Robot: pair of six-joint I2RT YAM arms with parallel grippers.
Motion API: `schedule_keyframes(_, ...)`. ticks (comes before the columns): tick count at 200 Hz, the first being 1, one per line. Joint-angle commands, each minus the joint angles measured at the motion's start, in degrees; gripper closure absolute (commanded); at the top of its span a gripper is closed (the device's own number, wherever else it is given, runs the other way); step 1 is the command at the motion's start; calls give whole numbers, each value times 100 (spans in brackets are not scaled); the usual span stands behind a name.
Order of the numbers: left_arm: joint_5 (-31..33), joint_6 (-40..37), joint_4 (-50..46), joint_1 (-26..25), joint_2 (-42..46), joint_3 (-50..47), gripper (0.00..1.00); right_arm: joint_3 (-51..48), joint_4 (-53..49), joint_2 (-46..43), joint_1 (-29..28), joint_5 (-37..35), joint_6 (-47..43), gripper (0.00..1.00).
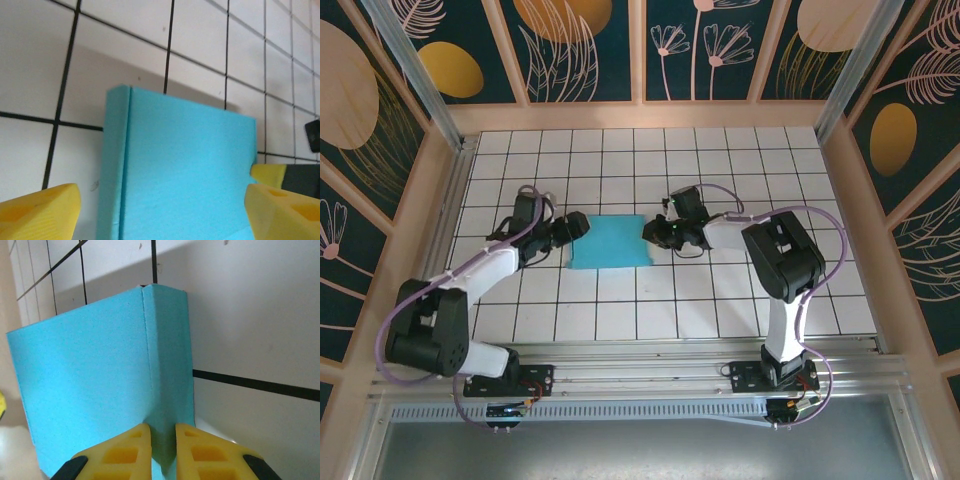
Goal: Fold the paper box
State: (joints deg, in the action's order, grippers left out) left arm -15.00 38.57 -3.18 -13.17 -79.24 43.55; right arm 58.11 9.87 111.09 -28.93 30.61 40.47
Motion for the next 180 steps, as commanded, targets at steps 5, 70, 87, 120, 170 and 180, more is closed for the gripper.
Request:
schedule_keyframes(5, -112, 307, 23, 128, -17, -61, 12, -379, -502, 360, 228, -179, -217, 84)
schedule_keyframes(70, -1974, 532, 1350, 297, -976, -296, 10, -583, -207, 500, 552, 235, -294, 84)
schedule_keyframes(87, -2192, 678, 1628, 298, -1273, -313, 15, -572, -220, 519, 554, 235, -307, 84)
schedule_keyframes(120, -2794, 1414, 2706, 298, -1776, -569, 34, -573, -187, 515, 569, 243, -263, 84)
schedule_keyframes(170, -2951, 2271, 3523, 289, -1758, -813, 71, -520, -259, 399, 571, 387, -191, 83)
schedule_keyframes(180, -2894, 2364, 3454, 291, -1695, -812, 74, -534, -312, 211, 565, 379, -171, 79)
